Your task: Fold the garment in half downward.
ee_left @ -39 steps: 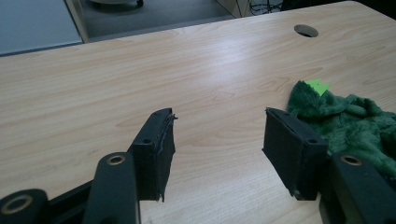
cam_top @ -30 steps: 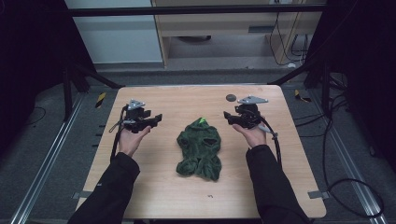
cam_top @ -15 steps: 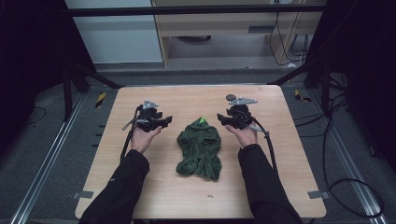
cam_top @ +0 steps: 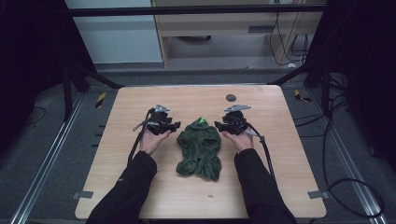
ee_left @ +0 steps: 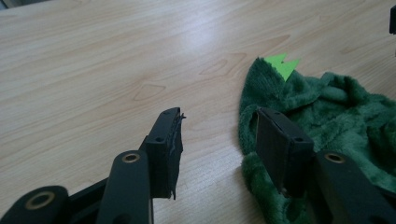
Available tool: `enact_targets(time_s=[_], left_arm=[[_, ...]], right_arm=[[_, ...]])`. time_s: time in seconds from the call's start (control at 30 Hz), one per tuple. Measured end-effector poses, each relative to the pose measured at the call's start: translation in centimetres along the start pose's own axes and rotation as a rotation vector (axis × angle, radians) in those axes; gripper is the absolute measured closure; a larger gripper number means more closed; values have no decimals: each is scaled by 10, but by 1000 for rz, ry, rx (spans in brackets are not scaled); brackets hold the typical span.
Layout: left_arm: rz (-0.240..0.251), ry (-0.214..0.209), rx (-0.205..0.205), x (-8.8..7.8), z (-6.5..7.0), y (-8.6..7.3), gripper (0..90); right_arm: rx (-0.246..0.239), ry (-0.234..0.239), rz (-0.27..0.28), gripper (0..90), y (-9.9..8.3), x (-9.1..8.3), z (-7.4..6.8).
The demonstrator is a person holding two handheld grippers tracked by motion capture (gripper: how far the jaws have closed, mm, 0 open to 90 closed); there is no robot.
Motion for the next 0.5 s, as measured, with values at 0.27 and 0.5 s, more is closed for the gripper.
enact_targets(time_s=[0.27, 0.5], left_arm=[[-51, -43, 19, 9, 8, -3, 524], [-85, -66, 27, 16, 12, -4, 535]], right_arm=[[-1, 7, -32, 563, -7, 8, -2], [-7, 10, -55, 564, -11, 12, -3]])
Point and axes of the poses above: each handheld gripper's, and its own axes: x roughly forward along the jaws, y roughly out of its top, z roughly to its right, the point moved 2 cm from there along x, roughly forward along the jaws, and after that the axes turned 15 degrees about x, right-handed, at the moved point
